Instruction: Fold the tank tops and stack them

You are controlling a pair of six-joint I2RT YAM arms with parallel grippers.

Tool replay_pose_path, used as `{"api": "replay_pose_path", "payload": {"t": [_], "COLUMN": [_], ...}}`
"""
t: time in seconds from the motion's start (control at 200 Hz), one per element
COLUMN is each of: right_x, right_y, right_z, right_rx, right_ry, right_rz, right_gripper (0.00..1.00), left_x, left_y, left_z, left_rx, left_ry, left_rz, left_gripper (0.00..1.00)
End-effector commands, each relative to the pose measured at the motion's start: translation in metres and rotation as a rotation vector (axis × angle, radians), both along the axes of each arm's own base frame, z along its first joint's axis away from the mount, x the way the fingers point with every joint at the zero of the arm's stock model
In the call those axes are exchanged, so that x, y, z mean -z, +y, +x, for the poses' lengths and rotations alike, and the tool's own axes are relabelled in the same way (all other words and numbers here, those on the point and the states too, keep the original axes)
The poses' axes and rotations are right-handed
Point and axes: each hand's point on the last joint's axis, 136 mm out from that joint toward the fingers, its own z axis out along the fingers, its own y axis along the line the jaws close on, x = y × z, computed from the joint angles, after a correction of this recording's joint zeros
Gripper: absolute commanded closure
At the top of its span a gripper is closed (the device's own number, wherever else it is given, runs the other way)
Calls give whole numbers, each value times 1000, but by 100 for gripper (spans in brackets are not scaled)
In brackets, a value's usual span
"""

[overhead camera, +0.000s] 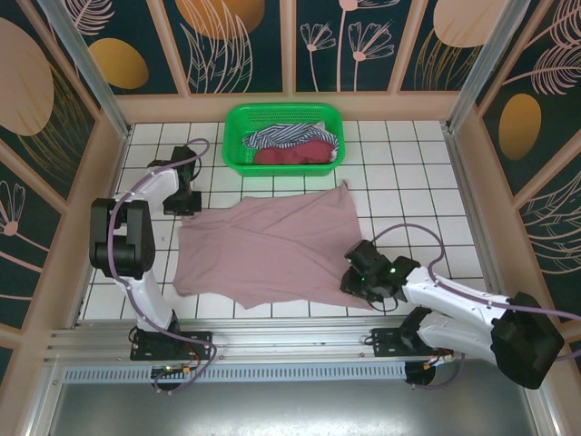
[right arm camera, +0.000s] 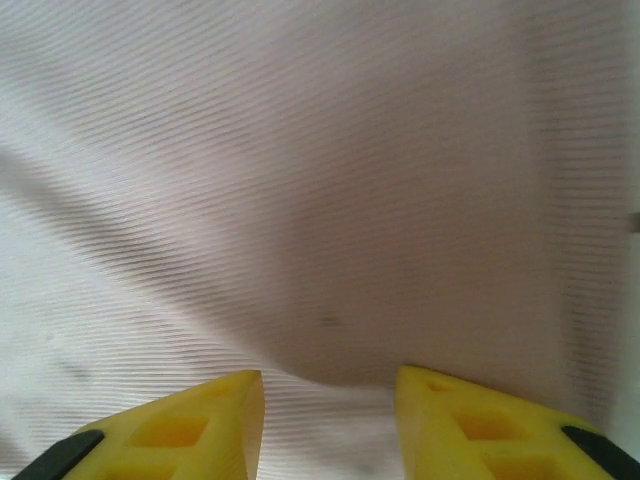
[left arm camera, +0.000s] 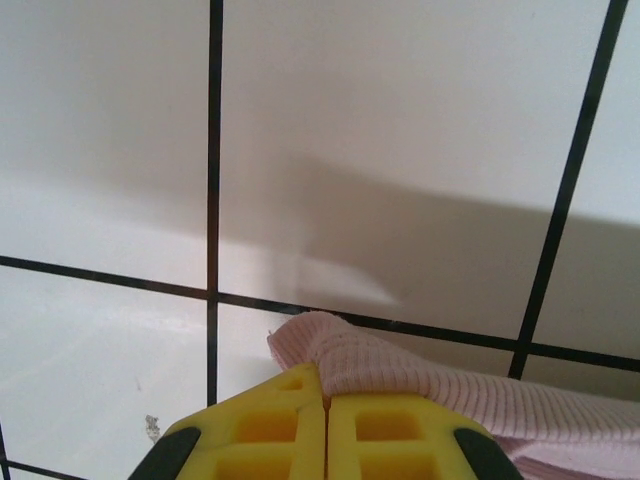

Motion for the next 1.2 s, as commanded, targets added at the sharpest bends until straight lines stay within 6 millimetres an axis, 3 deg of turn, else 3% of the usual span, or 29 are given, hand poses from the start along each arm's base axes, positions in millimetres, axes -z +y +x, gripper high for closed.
{"api": "replay_pose_path", "payload": {"t": [0.0,0.095,0.19,0.35,0.415,0.48,0.651,0.711,0.931,1.196], "right_x": [-30,-58,-81,-94,-91,-88,-81,-78,-67,-39], "right_y": [-22,-20,-21,-25,-26,-28,-32,-40,-18,-7], "right_z": [27,72,110,160,175,189,225,240,281,323], "right_rx": [33,12,-12,-14,-13,-5,-28,-7,-64,-80], "right_ry": [-110,-258,-377,-475,-484,-503,-539,-552,-567,-541], "right_rz": [-78,-34,-33,-29,-45,-48,-80,-89,-11,49], "right_gripper": [58,55,51,50,49,49,48,47,44,42], "left_x": [-9,-11,-4,4,1,-2,-5,-6,-11,0], "left_y": [5,-1,-7,-7,-6,-6,-8,-10,-4,-13], "left_z": [14,35,43,53,63,73,85,84,56,63], "left_rx": [-17,-25,-29,-19,-19,-17,-6,2,31,26], "left_ry": [-24,-42,-38,-23,-43,-61,-68,-63,-24,-40], "left_rz": [7,-27,-55,-50,-45,-43,-48,-54,-36,-115], "left_gripper": [92,92,92,85,84,75,72,70,63,59]}}
